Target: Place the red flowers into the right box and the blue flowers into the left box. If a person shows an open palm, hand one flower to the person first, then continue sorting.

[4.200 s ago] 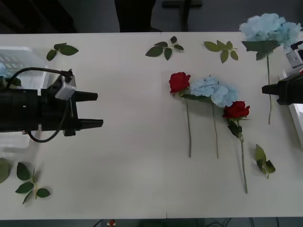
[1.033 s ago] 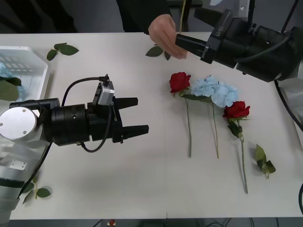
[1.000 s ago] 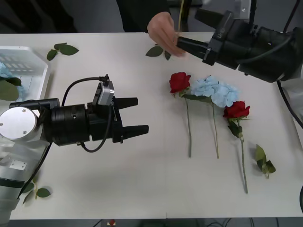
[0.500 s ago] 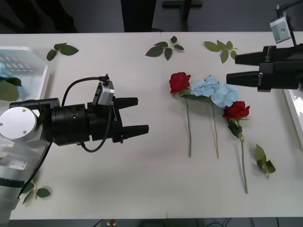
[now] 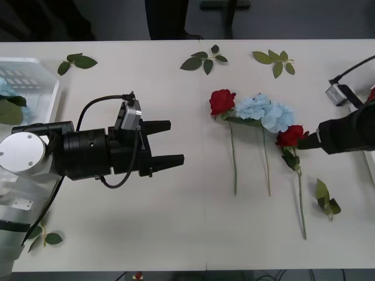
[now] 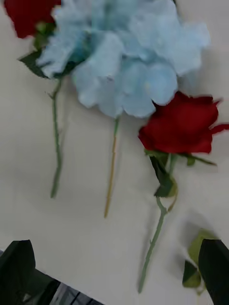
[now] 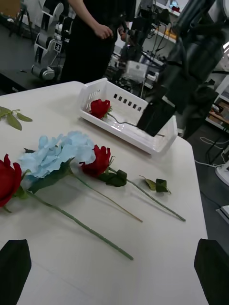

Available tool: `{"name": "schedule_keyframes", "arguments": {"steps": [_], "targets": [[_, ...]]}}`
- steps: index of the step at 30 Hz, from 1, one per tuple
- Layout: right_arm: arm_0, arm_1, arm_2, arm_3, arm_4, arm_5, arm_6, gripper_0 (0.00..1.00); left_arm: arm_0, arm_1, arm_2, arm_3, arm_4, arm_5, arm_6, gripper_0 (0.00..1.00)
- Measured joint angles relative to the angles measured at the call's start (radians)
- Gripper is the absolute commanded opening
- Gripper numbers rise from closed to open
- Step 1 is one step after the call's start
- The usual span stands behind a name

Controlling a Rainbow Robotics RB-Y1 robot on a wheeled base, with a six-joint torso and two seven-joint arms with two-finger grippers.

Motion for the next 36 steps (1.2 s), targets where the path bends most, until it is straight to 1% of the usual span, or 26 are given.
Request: {"name": "schedule_keyframes", "arguments": {"steps": [2, 5, 7, 11, 14, 20, 24, 29, 36], "targets": [[0.017, 0.000, 0.035, 0.000, 0.050, 0.000, -0.046, 1.00, 0.000, 0.001, 0.000, 0.000, 0.001, 0.000, 0.000, 1.00], [0.036, 0.000, 0.083, 0.000, 0.115, 0.000, -0.057, 1.00, 0.000, 0.005, 0.000, 0.000, 0.003, 0.000, 0.000, 1.00], [0.045, 0.000, 0.106, 0.000, 0.141, 0.000, -0.067, 1.00, 0.000, 0.011, 0.000, 0.000, 0.011, 0.000, 0.000, 1.00], [0.060, 0.000, 0.141, 0.000, 0.198, -0.008, -0.155, 1.00, 0.000, 0.029, 0.000, 0.000, 0.019, 0.000, 0.000, 1.00], [0.074, 0.000, 0.162, 0.008, 0.224, -0.055, -0.167, 1.00, 0.000, 0.038, 0.000, 0.000, 0.019, 0.000, 0.000, 1.00], [0.076, 0.000, 0.189, 0.098, 0.231, -0.132, -0.167, 1.00, -0.002, 0.040, 0.000, 0.000, 0.019, 0.000, 0.000, 1.00], [0.076, 0.000, 0.225, 0.135, 0.279, -0.181, -0.167, 1.00, -0.022, 0.045, 0.000, 0.000, 0.021, 0.000, 0.000, 1.00], [0.076, 0.000, 0.286, 0.162, 0.329, -0.246, -0.167, 1.00, -0.066, 0.099, 0.003, 0.000, 0.030, 0.014, 0.000, 1.00], [0.076, 0.000, 0.323, 0.221, 0.355, -0.335, -0.166, 1.00, -0.101, 0.203, 0.040, 0.000, 0.039, 0.062, 0.001, 1.00]]}}
